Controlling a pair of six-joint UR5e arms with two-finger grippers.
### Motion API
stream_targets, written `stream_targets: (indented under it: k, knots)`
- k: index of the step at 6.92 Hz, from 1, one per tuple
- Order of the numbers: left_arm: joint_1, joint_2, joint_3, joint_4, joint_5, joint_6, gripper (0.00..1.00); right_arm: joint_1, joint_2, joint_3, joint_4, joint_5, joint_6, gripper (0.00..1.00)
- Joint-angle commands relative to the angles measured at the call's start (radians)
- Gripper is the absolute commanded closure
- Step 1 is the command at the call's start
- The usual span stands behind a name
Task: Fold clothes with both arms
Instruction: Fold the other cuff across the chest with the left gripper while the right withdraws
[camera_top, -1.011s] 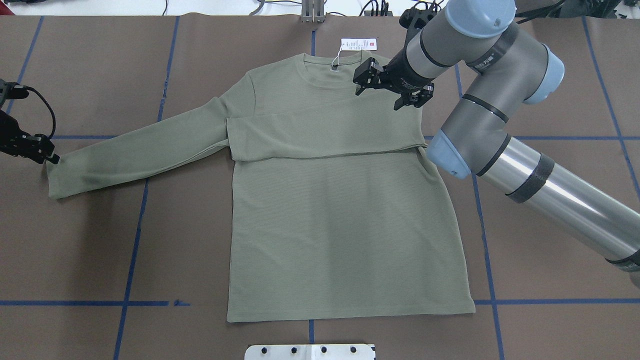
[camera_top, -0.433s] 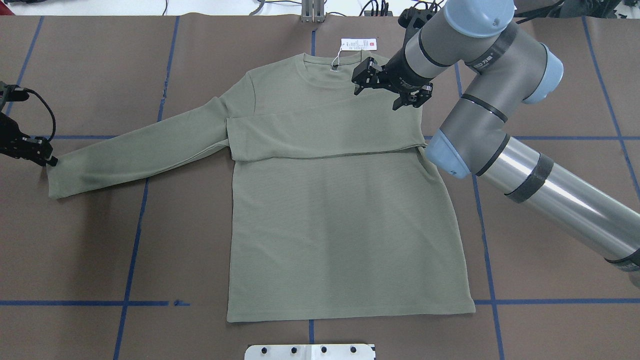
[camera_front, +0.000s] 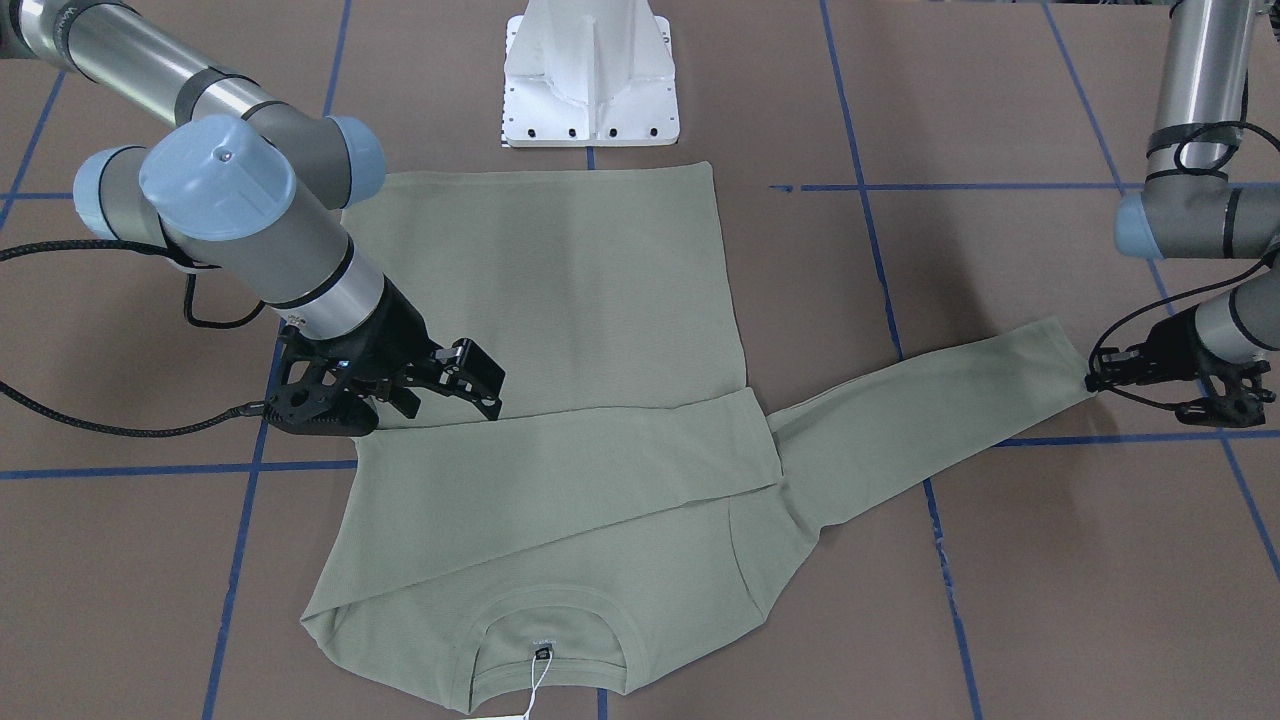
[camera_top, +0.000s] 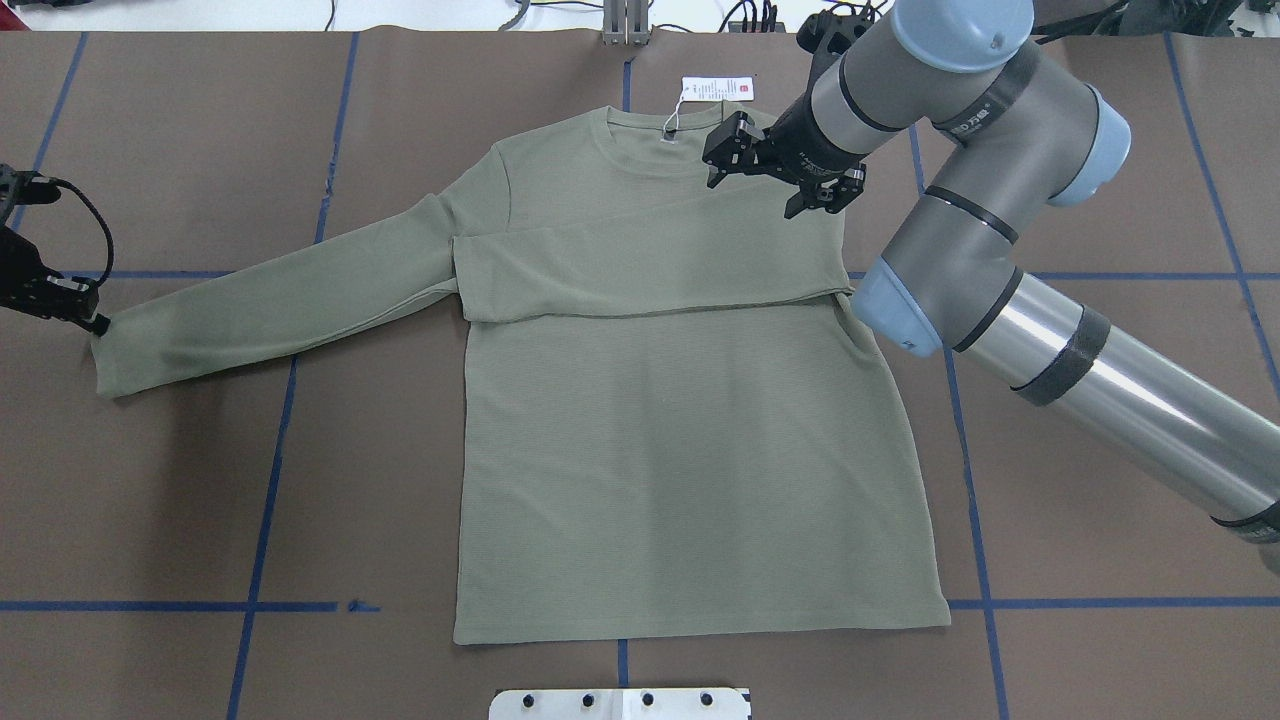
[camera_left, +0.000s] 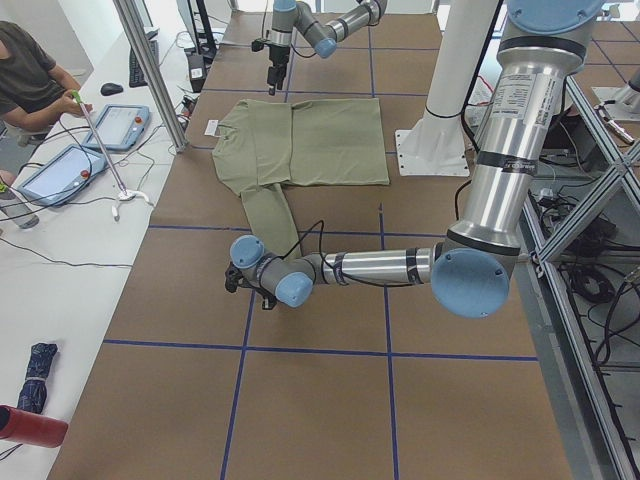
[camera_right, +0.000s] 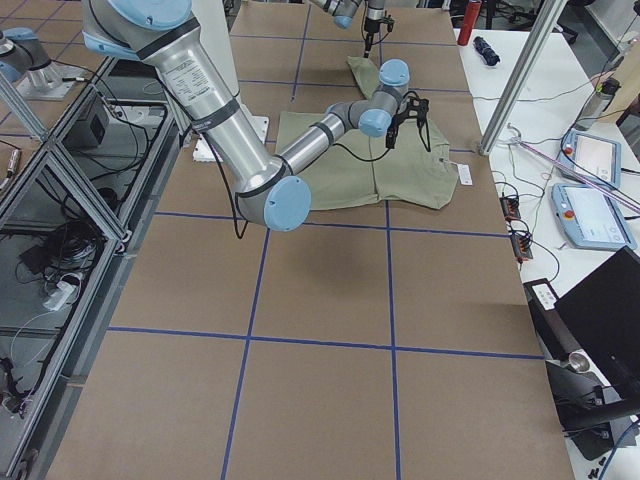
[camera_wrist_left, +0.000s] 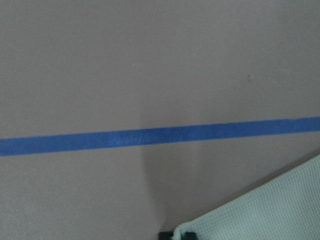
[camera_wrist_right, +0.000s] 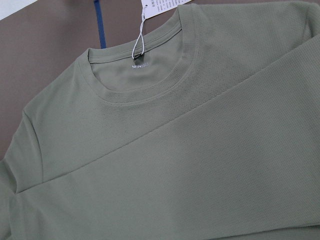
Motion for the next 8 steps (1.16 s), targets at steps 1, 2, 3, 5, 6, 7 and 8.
stream_targets:
  k: [1, 2, 3, 5, 6, 7, 8]
  knots:
    - [-0.001, 0.003, -0.114, 0.057, -0.02, -0.005, 1.0, 0.024, -0.015, 0.032, 0.0, 0.014, 0.006, 0.0]
    - [-0.003, -0.024, -0.228, 0.204, -0.086, -0.005, 1.0, 0.059, -0.096, 0.095, 0.001, 0.063, -0.008, 0.0]
    - [-0.004, -0.081, -0.327, 0.319, -0.106, -0.024, 1.0, 0.12, -0.174, 0.146, 0.007, 0.13, -0.043, 0.0]
    - [0.002, -0.242, -0.39, 0.336, -0.169, -0.36, 1.0, 0.283, -0.305, 0.169, 0.004, 0.278, -0.222, 0.0]
    - [0.049, -0.329, -0.392, 0.334, -0.171, -0.523, 1.0, 0.308, -0.343, 0.168, 0.004, 0.283, -0.28, 0.0]
    - [0.101, -0.404, -0.379, 0.284, -0.163, -0.683, 1.0, 0.318, -0.36, 0.169, 0.004, 0.283, -0.289, 0.0]
    - [0.12, -0.469, -0.316, 0.177, -0.16, -0.815, 1.0, 0.328, -0.377, 0.171, 0.007, 0.281, -0.29, 0.0]
